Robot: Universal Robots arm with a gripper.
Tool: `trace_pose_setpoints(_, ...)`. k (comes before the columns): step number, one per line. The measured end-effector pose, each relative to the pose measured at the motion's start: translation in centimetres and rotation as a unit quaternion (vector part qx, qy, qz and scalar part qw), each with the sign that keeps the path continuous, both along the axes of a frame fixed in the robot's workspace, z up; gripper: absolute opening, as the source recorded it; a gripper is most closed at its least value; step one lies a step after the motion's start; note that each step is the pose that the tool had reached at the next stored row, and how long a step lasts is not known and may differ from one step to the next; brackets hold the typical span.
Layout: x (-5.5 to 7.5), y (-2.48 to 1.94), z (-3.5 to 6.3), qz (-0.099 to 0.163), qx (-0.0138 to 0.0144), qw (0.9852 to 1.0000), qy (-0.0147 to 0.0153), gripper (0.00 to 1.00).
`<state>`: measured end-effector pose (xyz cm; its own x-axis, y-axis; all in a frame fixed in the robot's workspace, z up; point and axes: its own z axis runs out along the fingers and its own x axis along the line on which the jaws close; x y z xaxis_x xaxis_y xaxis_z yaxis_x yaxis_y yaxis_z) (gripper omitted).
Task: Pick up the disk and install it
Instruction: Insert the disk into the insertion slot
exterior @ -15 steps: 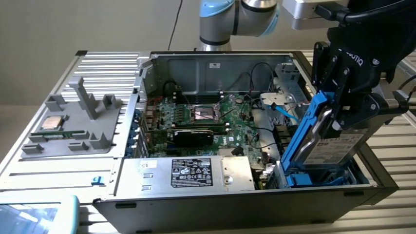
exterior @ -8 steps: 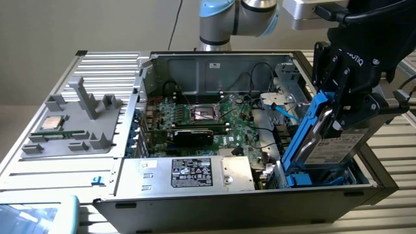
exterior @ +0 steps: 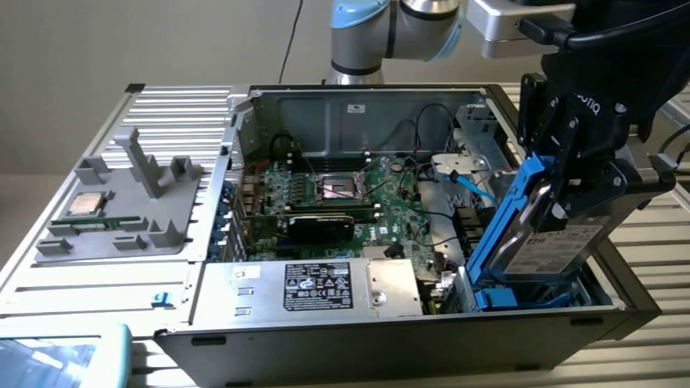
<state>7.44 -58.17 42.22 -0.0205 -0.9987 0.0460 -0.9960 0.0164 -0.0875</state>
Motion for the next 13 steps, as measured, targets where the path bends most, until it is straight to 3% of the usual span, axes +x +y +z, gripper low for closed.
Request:
trace_pose_setpoints(7, 0.00, -0.01, -0.16, 0.000, -0.0001, 1.0000, -0.0049, 0.37)
trace_pose_setpoints(13, -0.01, 0.00, -0.17, 0.000, -0.0001, 0.9999, -0.0119, 0.37)
